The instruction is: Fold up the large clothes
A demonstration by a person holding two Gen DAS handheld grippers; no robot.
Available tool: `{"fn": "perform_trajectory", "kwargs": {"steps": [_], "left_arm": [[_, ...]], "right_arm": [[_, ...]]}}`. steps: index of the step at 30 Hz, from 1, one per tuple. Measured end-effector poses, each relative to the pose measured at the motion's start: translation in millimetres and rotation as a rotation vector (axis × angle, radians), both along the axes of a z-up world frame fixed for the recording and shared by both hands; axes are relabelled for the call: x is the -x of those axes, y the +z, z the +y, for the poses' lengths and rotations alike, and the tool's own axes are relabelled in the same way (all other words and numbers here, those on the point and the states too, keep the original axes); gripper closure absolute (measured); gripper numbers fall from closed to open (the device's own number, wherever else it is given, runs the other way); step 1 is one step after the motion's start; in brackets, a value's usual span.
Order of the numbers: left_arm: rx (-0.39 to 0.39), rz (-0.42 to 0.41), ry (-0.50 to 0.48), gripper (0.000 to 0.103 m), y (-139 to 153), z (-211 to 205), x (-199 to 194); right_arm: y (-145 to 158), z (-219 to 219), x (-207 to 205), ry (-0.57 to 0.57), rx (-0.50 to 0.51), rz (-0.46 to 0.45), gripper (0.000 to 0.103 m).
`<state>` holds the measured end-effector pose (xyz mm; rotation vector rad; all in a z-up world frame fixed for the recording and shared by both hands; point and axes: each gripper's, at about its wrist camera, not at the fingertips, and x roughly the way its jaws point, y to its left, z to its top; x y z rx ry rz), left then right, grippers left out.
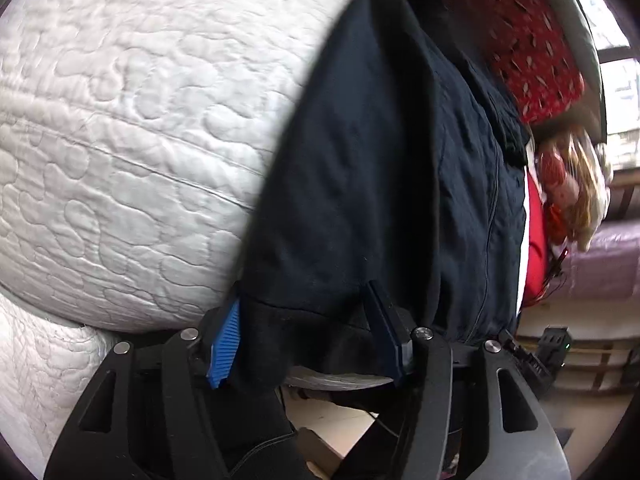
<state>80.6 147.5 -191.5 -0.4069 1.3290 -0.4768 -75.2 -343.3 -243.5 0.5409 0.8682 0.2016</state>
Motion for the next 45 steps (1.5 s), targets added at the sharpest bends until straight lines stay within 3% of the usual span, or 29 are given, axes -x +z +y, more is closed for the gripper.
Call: {"fn": "perform_trajectory", "kwargs": {"steps": [3, 5, 8, 15, 27, 36, 45], "left_arm": [[-0.038, -0.023, -0.039, 0.087, 4.0, -12.2, 4.9], [-0.022, -0.041, -0.049, 0.093, 11.0, -14.1, 9.3], [0.028, -0.067, -0.051, 0.098, 26.8, -15.2, 13.2], [0.199, -0.137, -0.022, 0.099, 82.3, -7.7, 9.4], [0.269, -0.257, 0.105, 0.099, 145.3, -19.3, -63.1], [0.268, -0.277, 0.19, 0.099, 160.3, -42.4, -163.2], [0.234, -0.224, 0.27, 0.099, 172.7, -73.1, -280.7]], "right_arm": [[3.6, 1.7, 2.4, 0.033, 0.019, -0.003, 0.081], [7.1, 5.7, 3.1, 0.062, 0.027, -0.015, 0.091], [17.0, 14.4, 7.8, 0.077, 0.001, -0.064, 0.093], [66.0, 11.2, 21.7, 0.081, -0.157, -0.252, 0.094], [144.0, -2.5, -10.6, 0.005, -0.272, -0.409, 0.095], [179.1, -32.5, -94.3, -0.079, -0.317, -0.46, 0.099], [192.9, -63.0, -222.7, -0.17, -0.32, -0.434, 0.099]]}}
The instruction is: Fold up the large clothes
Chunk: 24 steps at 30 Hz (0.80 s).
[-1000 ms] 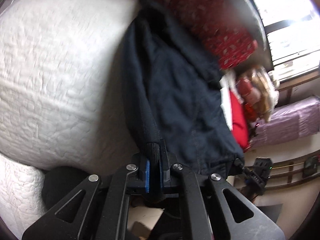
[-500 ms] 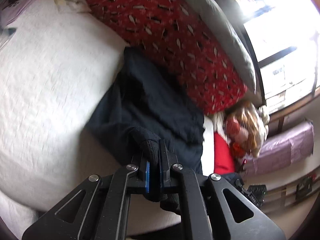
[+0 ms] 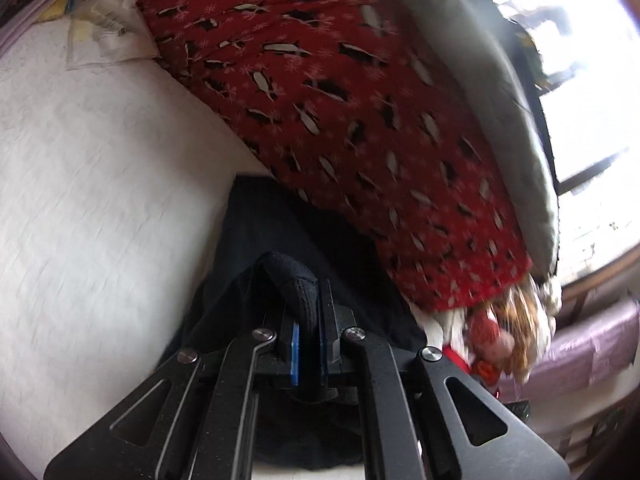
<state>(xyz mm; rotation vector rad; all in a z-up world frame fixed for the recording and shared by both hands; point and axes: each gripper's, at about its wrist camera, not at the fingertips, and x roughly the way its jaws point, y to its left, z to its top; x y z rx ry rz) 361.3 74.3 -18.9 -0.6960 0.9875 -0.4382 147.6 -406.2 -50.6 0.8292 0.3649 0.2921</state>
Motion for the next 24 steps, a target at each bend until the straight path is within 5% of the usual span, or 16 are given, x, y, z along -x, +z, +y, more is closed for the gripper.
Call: {"fn": "perform_trajectory", "kwargs": {"steps": [7, 12, 16, 21, 24], "left_arm": [[-0.087, 0.073, 0.05, 0.099, -33.0, -28.5, -73.9], [-0.004, 0.232, 0.077, 0.096, -70.1, -33.7, -112.5], [0.131, 0.287, 0.079, 0.095, -75.5, -21.0, -120.0], [0.181, 0.24, 0.039, 0.094, -57.9, -11.8, -107.9], [0.234, 0.218, 0.017, 0.091, -50.9, -3.7, -101.2]], "right_arm": [[0.4, -6.6, -91.9, -0.052, 0.027, 0.053, 0.099], [-43.1, -33.3, -140.8, -0.124, -0.118, 0.215, 0.09], [-53.4, -49.3, -141.3, -0.119, -0.21, 0.21, 0.087], [-43.4, -77.0, -106.5, -0.175, -0.305, 0.083, 0.062], [-41.2, -81.2, -95.4, -0.201, -0.23, 0.124, 0.055]]}}
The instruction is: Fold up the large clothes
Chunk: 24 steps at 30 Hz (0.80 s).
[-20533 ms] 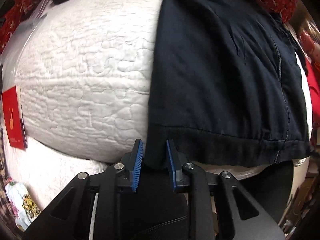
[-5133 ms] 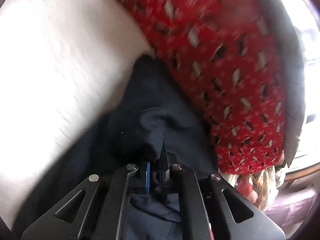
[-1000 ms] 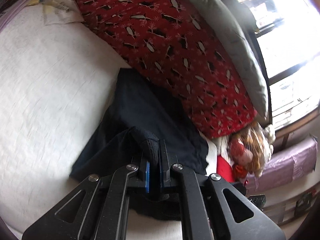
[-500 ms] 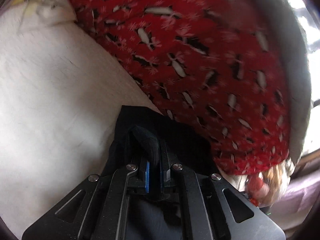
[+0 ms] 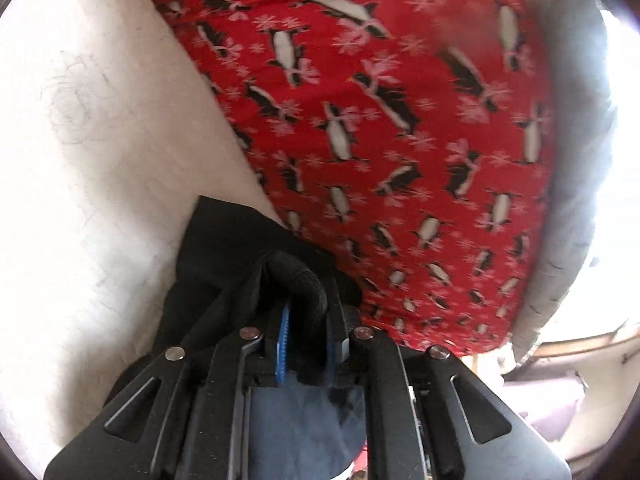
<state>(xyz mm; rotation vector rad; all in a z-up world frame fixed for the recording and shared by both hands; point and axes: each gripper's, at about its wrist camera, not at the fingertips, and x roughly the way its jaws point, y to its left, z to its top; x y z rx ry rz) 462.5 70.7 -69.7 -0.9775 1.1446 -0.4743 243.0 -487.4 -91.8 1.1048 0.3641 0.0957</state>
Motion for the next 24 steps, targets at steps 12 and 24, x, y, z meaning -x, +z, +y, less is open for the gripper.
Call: {"fn": "perform_trajectory", "kwargs": {"steps": [12, 24], "left_arm": [[-0.359, -0.162, -0.055, 0.061, 37.7, -12.1, 1.4], [-0.637, -0.208, -0.194, 0.061, -35.6, -60.6, 29.9]], "right_arm": [[6.9, 51.7, -23.7, 0.041, 0.343, 0.153, 0.047], [23.7, 57.5, -23.4, -0.044, 0.51, 0.135, 0.098]]}}
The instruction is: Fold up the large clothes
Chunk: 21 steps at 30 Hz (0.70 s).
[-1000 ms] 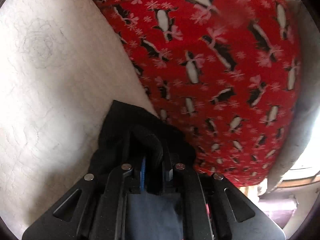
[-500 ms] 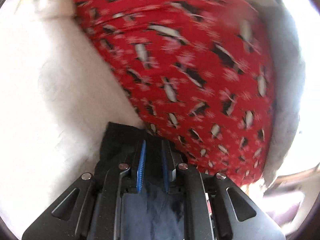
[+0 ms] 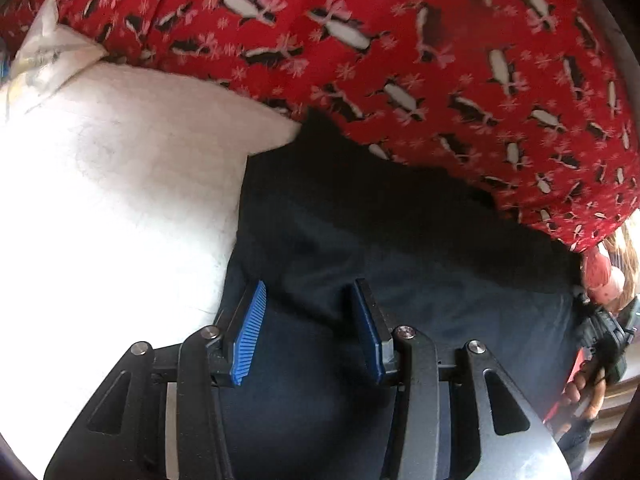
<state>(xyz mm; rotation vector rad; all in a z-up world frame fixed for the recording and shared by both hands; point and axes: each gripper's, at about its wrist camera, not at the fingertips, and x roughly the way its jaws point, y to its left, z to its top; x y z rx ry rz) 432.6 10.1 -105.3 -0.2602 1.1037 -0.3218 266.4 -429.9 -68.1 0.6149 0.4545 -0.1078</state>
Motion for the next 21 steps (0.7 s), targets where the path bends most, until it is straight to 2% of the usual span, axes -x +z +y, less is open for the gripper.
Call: {"fn": "perform_trajectory", "kwargs": {"steps": [1, 3, 4, 6, 9, 11, 13, 14, 16, 18, 21], "left_arm": [[0.006, 0.0, 0.004, 0.061, -1.2, 1.2, -0.3], [-0.002, -0.013, 0.022, 0.061, 2.2, 4.5, 2.0], [-0.014, -0.016, 0.026, 0.061, 5.1, 6.5, 4.9], [-0.027, -0.04, 0.04, 0.061, 15.9, 8.5, 15.7], [-0.037, -0.126, 0.035, 0.06, 33.1, 8.5, 49.4], [-0.055, -0.197, 0.029, 0.054, 35.5, 2.4, 73.9], [-0.15, -0.236, 0.045, 0.047, 22.9, -9.6, 90.1], [-0.195, -0.229, 0.043, 0.047, 14.8, -15.6, 91.4], [-0.282, -0.184, 0.04, 0.041, -6.2, -25.2, 91.0], [-0.271, -0.197, 0.069, 0.036, -9.2, -19.3, 95.1], [-0.208, -0.146, 0.093, 0.03, -11.9, -7.8, 89.7]], "right_arm": [[-15.3, -7.5, -8.3, -0.016, -0.007, 0.088, 0.098], [-39.8, -7.6, -20.2, 0.022, -0.005, 0.221, 0.097], [-41.7, -5.9, -15.5, 0.021, 0.009, 0.209, 0.097], [-32.2, -6.2, 5.0, -0.014, 0.005, 0.142, 0.088], [-16.0, 0.2, 44.6, 0.0, -0.016, 0.009, 0.087], [-14.2, 12.7, 72.1, 0.034, 0.01, -0.065, 0.081], [-25.1, 25.5, 77.8, 0.06, 0.056, -0.027, 0.071], [-36.9, 30.0, 73.4, 0.064, 0.098, 0.055, 0.066], [-55.1, 37.2, 67.1, 0.055, 0.181, 0.191, 0.068], [-45.1, 42.2, 87.3, 0.017, 0.234, 0.16, 0.067], [-31.1, 39.3, 126.4, -0.027, 0.189, 0.088, 0.057]]}}
